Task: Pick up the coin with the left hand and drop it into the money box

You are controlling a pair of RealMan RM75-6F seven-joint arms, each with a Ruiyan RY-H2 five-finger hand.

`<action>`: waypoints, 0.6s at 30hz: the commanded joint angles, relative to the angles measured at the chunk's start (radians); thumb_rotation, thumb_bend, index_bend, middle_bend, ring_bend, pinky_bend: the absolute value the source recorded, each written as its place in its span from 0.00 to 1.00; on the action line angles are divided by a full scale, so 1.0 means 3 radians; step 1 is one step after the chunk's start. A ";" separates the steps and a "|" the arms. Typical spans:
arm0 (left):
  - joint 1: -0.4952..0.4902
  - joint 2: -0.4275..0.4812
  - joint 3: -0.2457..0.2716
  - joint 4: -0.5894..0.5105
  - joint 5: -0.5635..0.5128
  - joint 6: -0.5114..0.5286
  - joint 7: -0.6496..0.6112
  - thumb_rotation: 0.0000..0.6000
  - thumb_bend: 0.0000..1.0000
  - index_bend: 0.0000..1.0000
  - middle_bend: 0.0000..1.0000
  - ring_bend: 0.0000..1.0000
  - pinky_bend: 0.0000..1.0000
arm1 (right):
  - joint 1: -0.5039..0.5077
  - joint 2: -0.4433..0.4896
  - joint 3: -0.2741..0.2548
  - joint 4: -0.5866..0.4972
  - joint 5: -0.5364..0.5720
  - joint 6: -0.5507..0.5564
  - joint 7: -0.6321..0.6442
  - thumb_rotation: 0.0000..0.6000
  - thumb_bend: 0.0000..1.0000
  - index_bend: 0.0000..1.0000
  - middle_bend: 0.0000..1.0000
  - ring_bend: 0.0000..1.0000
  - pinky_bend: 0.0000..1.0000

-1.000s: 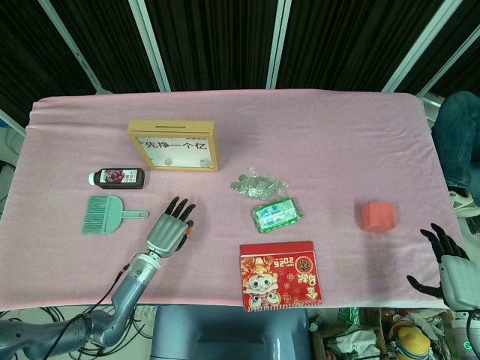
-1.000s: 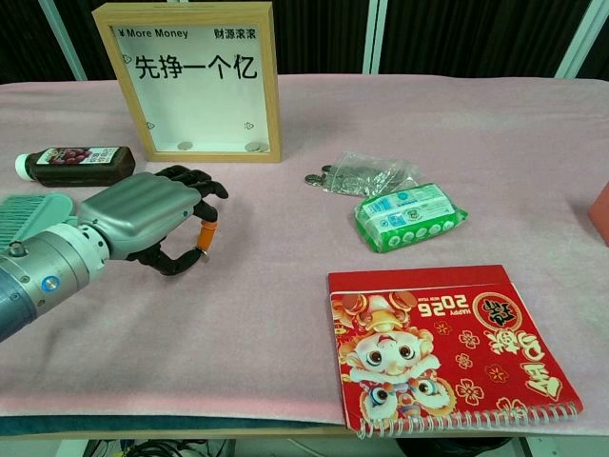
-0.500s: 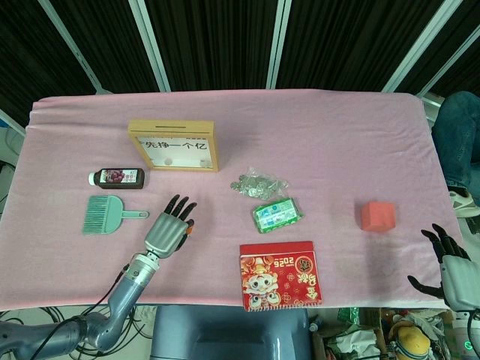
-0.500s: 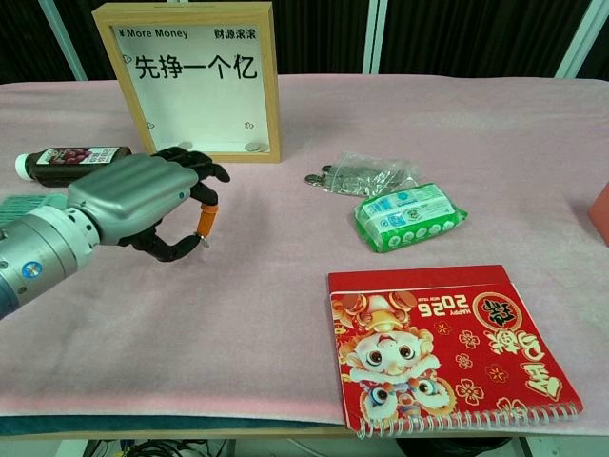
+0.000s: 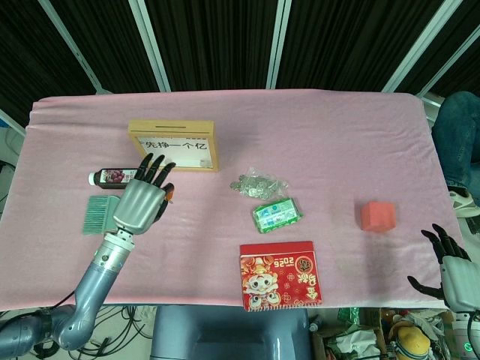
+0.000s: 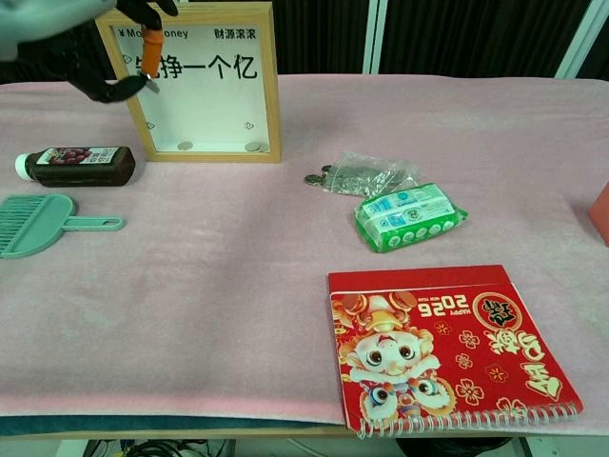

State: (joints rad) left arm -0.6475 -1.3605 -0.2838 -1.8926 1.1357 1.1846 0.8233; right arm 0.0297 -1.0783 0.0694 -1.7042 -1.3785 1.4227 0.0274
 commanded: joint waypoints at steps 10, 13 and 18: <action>-0.0880 0.0892 -0.0858 -0.0105 -0.2081 -0.0463 0.0553 1.00 0.46 0.61 0.14 0.00 0.03 | -0.0036 0.0015 0.0021 -0.0024 0.0102 0.0008 0.0044 1.00 0.09 0.16 0.03 0.11 0.20; -0.1086 0.0951 -0.0889 0.0064 -0.2413 -0.0585 0.0604 1.00 0.46 0.61 0.14 0.00 0.03 | -0.0035 0.0021 0.0031 -0.0024 0.0129 -0.0007 0.0064 1.00 0.09 0.16 0.03 0.11 0.20; -0.1338 0.0947 -0.0884 0.0376 -0.2745 -0.0813 0.0594 1.00 0.46 0.61 0.14 0.00 0.03 | -0.0032 0.0028 0.0036 -0.0035 0.0154 -0.0032 0.0086 1.00 0.09 0.16 0.03 0.11 0.20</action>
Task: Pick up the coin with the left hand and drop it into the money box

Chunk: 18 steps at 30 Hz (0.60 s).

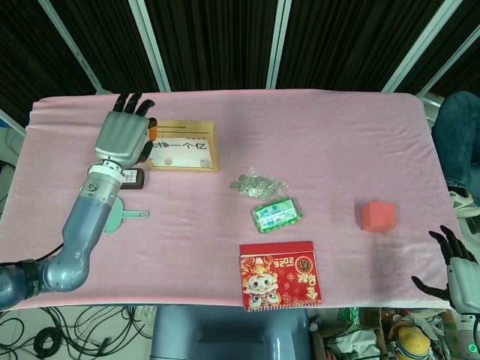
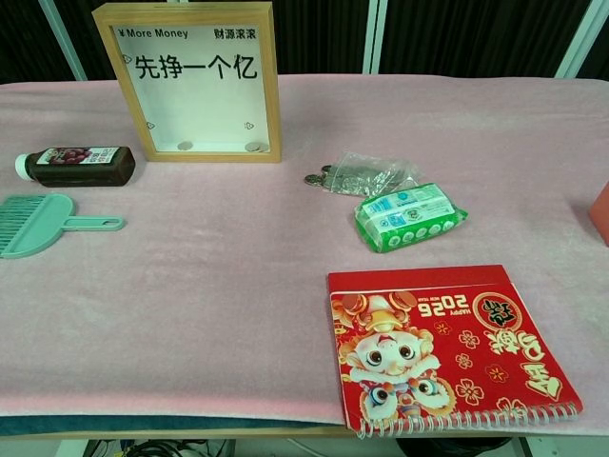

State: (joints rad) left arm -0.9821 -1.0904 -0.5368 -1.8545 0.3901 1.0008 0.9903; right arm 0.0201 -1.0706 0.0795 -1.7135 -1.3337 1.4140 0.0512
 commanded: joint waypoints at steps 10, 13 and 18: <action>-0.0668 -0.0113 0.0267 0.0942 -0.0548 -0.0500 -0.0069 1.00 0.46 0.61 0.14 0.00 0.03 | -0.0010 0.0007 0.0015 -0.0020 0.0033 -0.0001 0.0031 1.00 0.09 0.16 0.03 0.11 0.20; -0.0740 -0.0164 0.0363 0.1074 -0.0585 -0.0532 -0.0109 1.00 0.46 0.61 0.14 0.00 0.03 | -0.0013 0.0008 0.0020 -0.0025 0.0045 0.0000 0.0034 1.00 0.09 0.16 0.03 0.11 0.20; -0.0819 -0.0273 0.0521 0.1247 -0.0564 -0.0586 -0.0208 1.00 0.46 0.61 0.14 0.00 0.03 | -0.0014 0.0009 0.0023 -0.0024 0.0054 -0.0006 0.0037 1.00 0.09 0.16 0.03 0.11 0.20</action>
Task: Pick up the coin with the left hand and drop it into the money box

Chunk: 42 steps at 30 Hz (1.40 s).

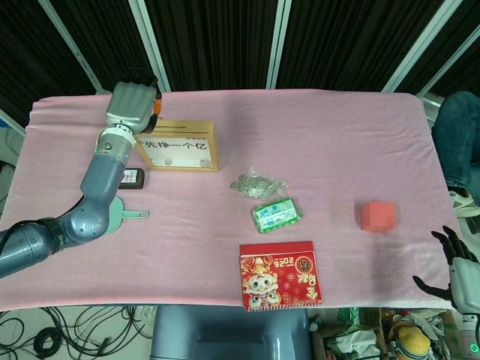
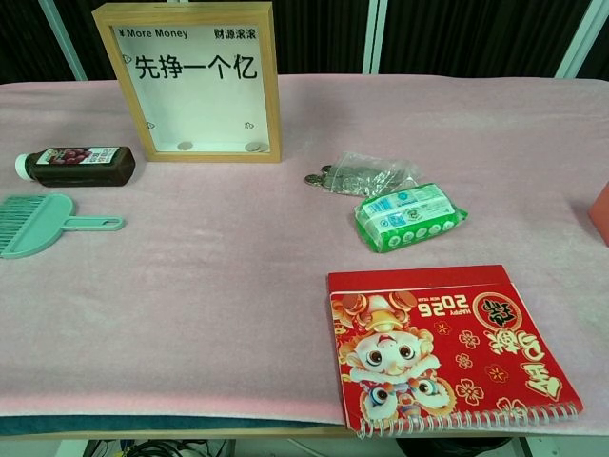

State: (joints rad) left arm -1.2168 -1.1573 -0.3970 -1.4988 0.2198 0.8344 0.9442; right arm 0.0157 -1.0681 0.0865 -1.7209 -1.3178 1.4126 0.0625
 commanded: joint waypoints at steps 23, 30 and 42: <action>-0.0231 -0.0494 0.0395 0.0707 -0.0096 -0.0074 -0.0342 1.00 0.46 0.61 0.14 0.00 0.03 | -0.0013 0.0011 0.0016 -0.0006 0.0027 -0.0004 0.0027 1.00 0.09 0.16 0.03 0.11 0.20; -0.0271 -0.0526 0.0461 0.0721 -0.0133 -0.0077 -0.0339 1.00 0.46 0.61 0.14 0.00 0.03 | -0.0014 0.0014 0.0019 -0.0008 0.0028 -0.0006 0.0035 1.00 0.09 0.16 0.03 0.11 0.20; -0.0302 -0.0570 0.0495 0.0771 -0.0101 -0.0046 -0.0371 1.00 0.46 0.61 0.14 0.00 0.03 | -0.0014 0.0020 0.0018 -0.0013 0.0032 -0.0018 0.0046 1.00 0.09 0.16 0.03 0.11 0.20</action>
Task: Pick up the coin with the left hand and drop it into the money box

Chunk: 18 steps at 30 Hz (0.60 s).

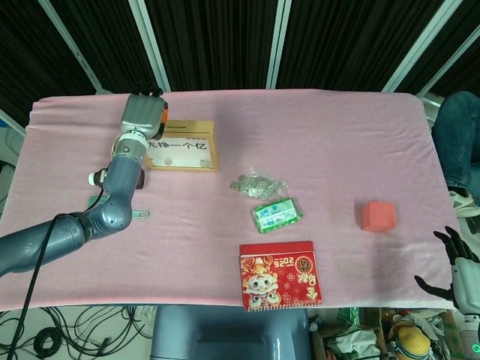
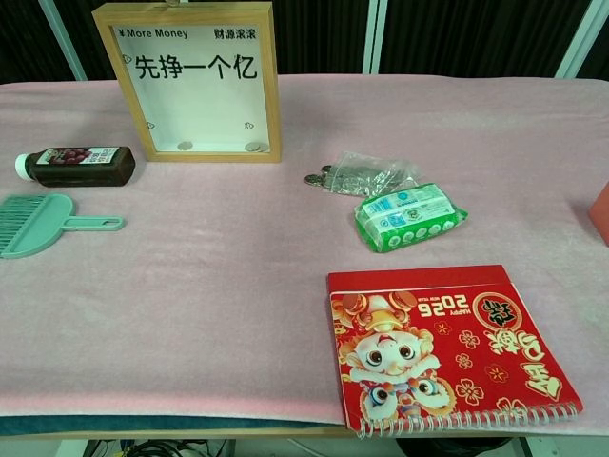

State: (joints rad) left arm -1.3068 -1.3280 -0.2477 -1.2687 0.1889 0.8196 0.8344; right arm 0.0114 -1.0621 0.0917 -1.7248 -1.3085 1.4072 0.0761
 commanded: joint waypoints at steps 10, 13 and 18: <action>-0.0021 -0.0032 0.0040 0.0043 -0.0023 -0.0007 0.0011 1.00 0.46 0.61 0.14 0.00 0.03 | -0.0001 0.0002 0.0006 -0.0004 0.0013 -0.0004 0.0001 1.00 0.09 0.16 0.03 0.11 0.20; -0.0028 -0.0041 0.0053 0.0054 -0.0020 -0.0001 0.0017 1.00 0.46 0.61 0.14 0.00 0.03 | -0.0002 0.0002 0.0009 -0.0004 0.0014 0.0000 0.0002 1.00 0.09 0.16 0.03 0.11 0.20; -0.0032 -0.0050 0.0079 0.0063 -0.0057 -0.0002 0.0038 1.00 0.46 0.60 0.13 0.00 0.03 | -0.0002 0.0003 0.0007 -0.0004 0.0010 -0.0003 0.0007 1.00 0.09 0.16 0.03 0.11 0.20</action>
State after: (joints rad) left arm -1.3160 -1.3422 -0.2253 -1.2505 0.1741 0.8190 0.8441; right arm 0.0109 -1.0611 0.0940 -1.7260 -1.3053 1.4062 0.0781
